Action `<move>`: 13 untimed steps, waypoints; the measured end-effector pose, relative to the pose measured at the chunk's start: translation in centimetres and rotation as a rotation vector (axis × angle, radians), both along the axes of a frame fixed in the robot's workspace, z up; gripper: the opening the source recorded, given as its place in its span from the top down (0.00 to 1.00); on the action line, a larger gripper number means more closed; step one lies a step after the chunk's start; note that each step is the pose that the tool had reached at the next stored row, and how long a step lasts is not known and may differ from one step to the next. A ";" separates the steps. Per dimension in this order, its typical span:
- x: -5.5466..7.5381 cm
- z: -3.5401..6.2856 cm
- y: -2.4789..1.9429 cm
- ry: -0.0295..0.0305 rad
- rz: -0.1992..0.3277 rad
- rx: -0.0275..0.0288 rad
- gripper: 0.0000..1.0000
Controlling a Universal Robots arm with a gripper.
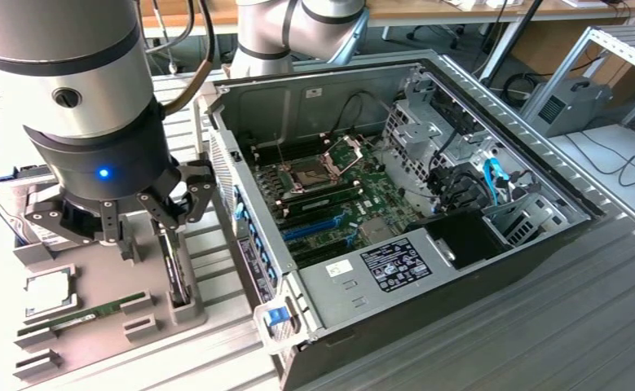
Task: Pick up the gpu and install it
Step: 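Pick up the gpu and move the gpu toward the slot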
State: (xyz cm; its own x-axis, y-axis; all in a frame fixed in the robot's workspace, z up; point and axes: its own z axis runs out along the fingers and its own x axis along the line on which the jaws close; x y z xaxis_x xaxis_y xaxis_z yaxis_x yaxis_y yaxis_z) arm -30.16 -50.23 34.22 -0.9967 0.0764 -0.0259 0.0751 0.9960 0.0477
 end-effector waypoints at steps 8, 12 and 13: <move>0.0 -0.61 0.00 0.0000 0.000 0.0000 0.52; 0.0 -0.67 0.00 0.0001 0.000 -0.0001 0.52; 0.0 -0.68 0.00 0.0000 0.000 0.0000 0.52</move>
State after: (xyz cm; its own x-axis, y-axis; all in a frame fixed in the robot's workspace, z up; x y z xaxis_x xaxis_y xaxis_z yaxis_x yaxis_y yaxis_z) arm -30.14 -50.23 33.54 -0.9967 0.0763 -0.0259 0.0750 0.9960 0.0477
